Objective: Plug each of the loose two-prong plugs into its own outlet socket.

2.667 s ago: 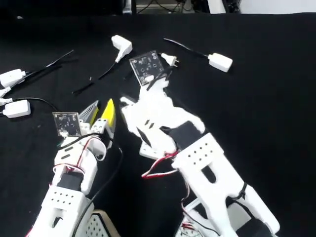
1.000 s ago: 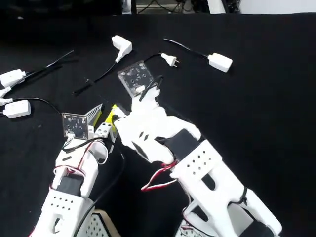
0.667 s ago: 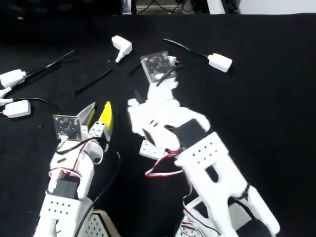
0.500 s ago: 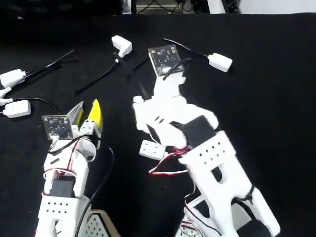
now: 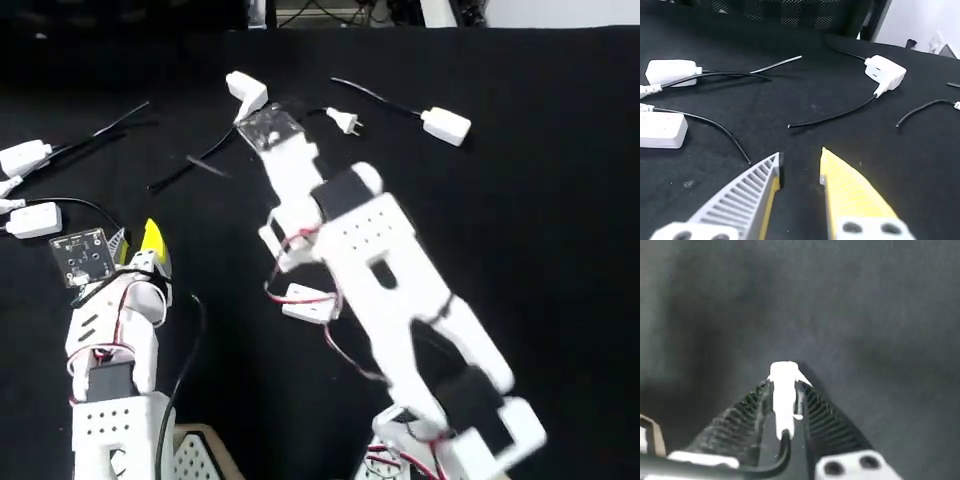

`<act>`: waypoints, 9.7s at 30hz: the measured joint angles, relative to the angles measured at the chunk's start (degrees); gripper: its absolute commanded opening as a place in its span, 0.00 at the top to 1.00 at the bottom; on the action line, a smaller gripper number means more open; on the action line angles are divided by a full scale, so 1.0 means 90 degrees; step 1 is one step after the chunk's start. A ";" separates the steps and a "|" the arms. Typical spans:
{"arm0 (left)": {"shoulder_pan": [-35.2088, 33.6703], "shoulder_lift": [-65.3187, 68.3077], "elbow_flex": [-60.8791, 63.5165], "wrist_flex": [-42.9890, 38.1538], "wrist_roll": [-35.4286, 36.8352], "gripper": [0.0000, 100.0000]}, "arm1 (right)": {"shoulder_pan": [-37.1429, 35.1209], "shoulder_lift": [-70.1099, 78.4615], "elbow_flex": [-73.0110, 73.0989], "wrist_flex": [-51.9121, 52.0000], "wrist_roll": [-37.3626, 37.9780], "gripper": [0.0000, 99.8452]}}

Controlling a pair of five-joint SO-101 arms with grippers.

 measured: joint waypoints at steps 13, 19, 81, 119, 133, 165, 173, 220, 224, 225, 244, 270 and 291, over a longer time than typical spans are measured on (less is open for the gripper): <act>0.0215 0.0000 0.0000 -0.0029 0.0000 0.85 | 0.0469 0.1319 -0.0723 0.0567 -0.2569 0.99; 0.0567 0.0000 0.0000 0.0029 0.0000 0.85 | 0.0479 0.1319 -0.0723 0.0869 -0.2657 0.99; 0.0615 0.0000 0.0000 0.0029 0.0000 0.85 | -0.0068 0.1377 0.0645 0.0195 -0.5040 0.99; 0.0615 0.0000 0.0000 0.0029 0.0000 0.85 | -0.0332 0.0342 0.2061 -0.0928 -0.5040 0.99; 0.0615 0.0000 0.0000 0.0029 0.0000 0.85 | -0.0293 0.0342 0.2208 -0.1006 -0.5040 0.99; 0.0615 0.0000 0.0000 0.0029 0.0000 0.85 | -0.0488 0.3145 0.0098 -0.0244 -0.5040 0.99; 0.0615 0.0000 0.0000 0.0029 0.0000 0.85 | -0.0303 0.3585 -0.0645 0.0137 -0.4991 0.95; 0.0615 0.0000 0.0000 0.0029 0.0000 0.85 | 0.1074 0.3204 -0.1338 0.1573 0.2794 0.77; 0.0615 0.0000 0.0000 0.0029 0.0000 0.85 | 0.1006 0.3204 -0.1280 0.1573 0.3663 0.77; 0.0615 0.0000 0.0000 0.0029 0.0000 0.85 | 0.0967 0.3204 -0.1280 0.1573 0.3878 0.77; 0.0615 0.0000 0.0000 0.0029 0.0000 0.85 | 0.0664 0.3819 -0.0723 0.0586 0.4933 0.84; 0.0615 0.0000 0.0000 0.0029 0.0000 0.85 | 0.1621 0.5333 -0.5001 0.0117 0.4943 0.99; 0.0615 0.0000 0.0000 0.0029 0.0000 0.85 | 0.1680 0.9241 -1.0383 0.0840 0.4523 0.99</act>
